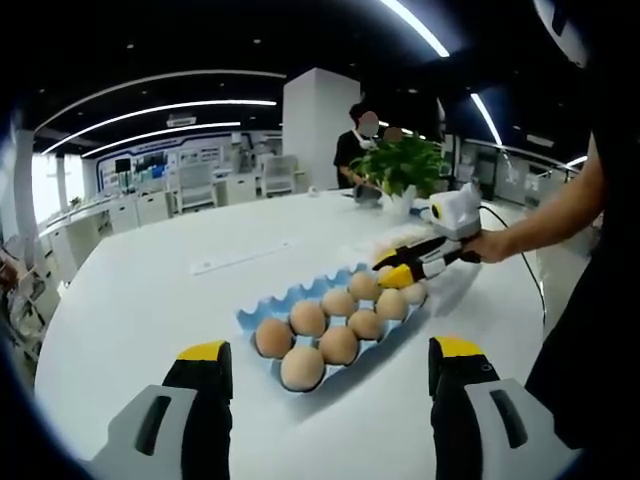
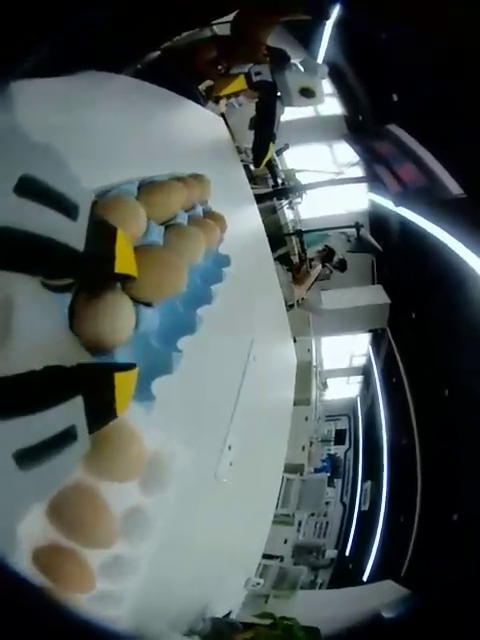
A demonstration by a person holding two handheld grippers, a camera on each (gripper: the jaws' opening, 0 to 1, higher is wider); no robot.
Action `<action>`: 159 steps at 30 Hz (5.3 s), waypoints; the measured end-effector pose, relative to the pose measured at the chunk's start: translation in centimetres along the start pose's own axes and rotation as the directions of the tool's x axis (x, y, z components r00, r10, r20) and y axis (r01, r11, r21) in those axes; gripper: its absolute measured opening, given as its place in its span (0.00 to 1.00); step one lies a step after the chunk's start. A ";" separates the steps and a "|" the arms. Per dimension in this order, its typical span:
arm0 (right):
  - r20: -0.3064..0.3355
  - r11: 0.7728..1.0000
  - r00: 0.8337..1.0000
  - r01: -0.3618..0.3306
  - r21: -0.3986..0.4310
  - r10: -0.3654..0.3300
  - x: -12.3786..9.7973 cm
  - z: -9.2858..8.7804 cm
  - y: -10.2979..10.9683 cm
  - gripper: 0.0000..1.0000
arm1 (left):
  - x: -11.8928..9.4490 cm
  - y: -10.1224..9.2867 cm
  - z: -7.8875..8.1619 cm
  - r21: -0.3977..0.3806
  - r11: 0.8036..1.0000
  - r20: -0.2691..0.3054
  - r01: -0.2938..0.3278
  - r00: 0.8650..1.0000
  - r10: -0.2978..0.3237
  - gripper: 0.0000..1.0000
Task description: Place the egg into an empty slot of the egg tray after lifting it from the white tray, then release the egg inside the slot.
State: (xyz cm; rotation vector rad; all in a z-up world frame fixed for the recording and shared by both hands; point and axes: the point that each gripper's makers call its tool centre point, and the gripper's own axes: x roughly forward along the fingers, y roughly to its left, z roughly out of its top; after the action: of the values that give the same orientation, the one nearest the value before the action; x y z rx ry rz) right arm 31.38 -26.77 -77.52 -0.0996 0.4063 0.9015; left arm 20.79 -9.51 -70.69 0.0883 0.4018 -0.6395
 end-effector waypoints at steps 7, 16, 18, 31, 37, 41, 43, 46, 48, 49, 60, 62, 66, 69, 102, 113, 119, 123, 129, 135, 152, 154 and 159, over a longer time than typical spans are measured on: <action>0.011 0.999 1.000 0.020 -0.045 -0.019 -0.8 0.3 0.2 0.30 | -0.1 0.0 0.0 -0.007 1.000 0.005 -0.004 1.000 0.004 0.82; 0.082 0.984 0.982 0.164 0.069 -0.170 -3.7 1.8 -3.1 0.30 | -0.1 0.1 0.1 -0.007 1.000 0.009 -0.005 1.000 0.005 0.82; 0.085 0.974 0.972 0.212 0.083 -0.219 -4.5 1.9 -4.3 0.30 | -0.1 0.1 0.1 -0.007 1.000 0.009 -0.005 1.000 0.005 0.82; 0.012 0.925 0.929 0.366 0.102 -0.369 -3.9 0.3 -7.0 0.27 | -0.2 0.0 -0.2 -0.012 1.000 0.009 -0.007 1.000 0.007 0.81; -0.016 0.905 0.910 0.414 0.097 -0.414 -3.2 -0.2 -7.7 0.25 | -0.3 0.1 -0.2 -0.012 1.000 0.010 -0.014 1.000 0.014 0.81; -0.015 0.900 0.902 0.432 0.065 -0.432 -3.0 -0.1 -7.7 0.26 | -0.3 0.2 -0.2 -0.015 1.000 0.009 -0.017 1.000 0.017 0.81; -0.017 0.901 0.901 0.433 0.038 -0.433 -2.8 -0.2 -7.5 0.28 | -0.2 0.1 -0.3 -0.015 1.000 0.009 -0.013 1.000 0.013 0.81; -0.035 0.892 0.894 0.441 -0.105 -0.446 -2.7 -0.4 -7.4 0.29 | 0.0 0.0 -0.3 -0.013 1.000 0.006 -0.010 1.000 0.010 0.80; -0.034 0.892 0.893 0.447 -0.065 -0.450 -2.6 -0.4 -7.5 0.29 | 0.0 0.1 -0.3 -0.012 1.000 0.008 -0.011 1.000 0.011 0.81; -0.036 0.892 0.893 0.445 -0.077 -0.449 -2.6 -0.4 -7.5 0.29 | 0.0 0.1 -0.2 -0.012 1.000 0.009 -0.012 1.000 0.012 0.81; -0.030 0.893 0.894 0.444 -0.080 -0.447 -2.4 -0.1 -8.1 0.25 | -0.1 0.2 -0.2 -0.008 1.000 0.007 -0.007 1.000 0.007 0.80; -0.029 0.893 0.894 0.445 -0.064 -0.448 -2.4 -0.1 -8.1 0.24 | -0.1 0.2 -0.2 -0.008 1.000 0.007 -0.007 1.000 0.007 0.80; -0.032 0.896 0.896 0.440 -0.061 -0.442 -2.4 0.0 -8.0 0.24 | -0.1 0.2 -0.3 -0.008 1.000 0.005 -0.008 1.000 0.008 0.80; -0.027 0.897 0.897 0.441 -0.026 -0.441 -2.8 0.1 -8.1 0.24 | -0.2 0.2 -0.2 -0.010 1.000 0.008 -0.009 1.000 0.009 0.80; 0.091 0.968 0.967 0.245 -0.050 -0.240 0.8 6.6 -2.3 0.24 | -0.6 1.2 -0.4 -0.011 0.999 0.010 -0.032 0.999 0.032 0.81; 0.105 0.984 0.982 0.164 -0.065 -0.156 4.2 8.0 0.7 0.24 | -0.9 1.6 -0.7 -0.015 0.999 0.009 -0.037 0.999 0.037 0.81; 0.106 0.992 0.990 0.105 -0.071 -0.097 6.4 8.7 2.8 0.24 | -1.0 1.8 -0.7 -0.017 0.999 0.007 -0.035 0.999 0.035 0.81; 0.108 0.995 0.992 0.071 -0.075 -0.063 7.9 9.1 4.2 0.24 | -1.2 2.0 -0.8 -0.017 0.999 0.004 -0.031 1.000 0.031 0.81; 0.101 0.996 0.995 0.027 -0.082 -0.019 10.6 9.4 6.1 0.24 | -1.5 2.6 -0.9 -0.018 0.999 0.009 -0.031 0.999 0.031 0.81; 0.085 0.996 0.996 -0.016 -0.092 0.024 12.9 9.5 7.6 0.24 | -1.6 3.1 -1.0 -0.022 0.999 0.012 -0.030 0.999 0.030 0.81; 0.003 0.995 0.997 -0.079 -0.066 0.080 15.5 7.1 8.7 0.24 | -1.7 3.4 -1.1 -0.035 0.998 0.016 -0.047 0.999 0.047 0.81; -0.010 0.995 0.996 -0.086 -0.057 0.086 15.7 6.8 8.8 0.24 | -1.7 3.5 -1.2 -0.036 0.998 0.013 -0.050 0.999 0.051 0.81; -0.016 0.995 0.995 -0.096 -0.006 0.096 16.0 6.6 8.6 0.24 | -1.7 3.4 -1.2 -0.039 0.998 0.015 -0.048 0.999 0.049 0.81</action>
State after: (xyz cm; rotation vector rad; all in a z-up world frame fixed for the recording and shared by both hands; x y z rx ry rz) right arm 35.43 -7.87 -76.85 -0.0942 0.4259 0.9971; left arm 21.21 -5.57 -71.22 0.0559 0.3950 -0.5839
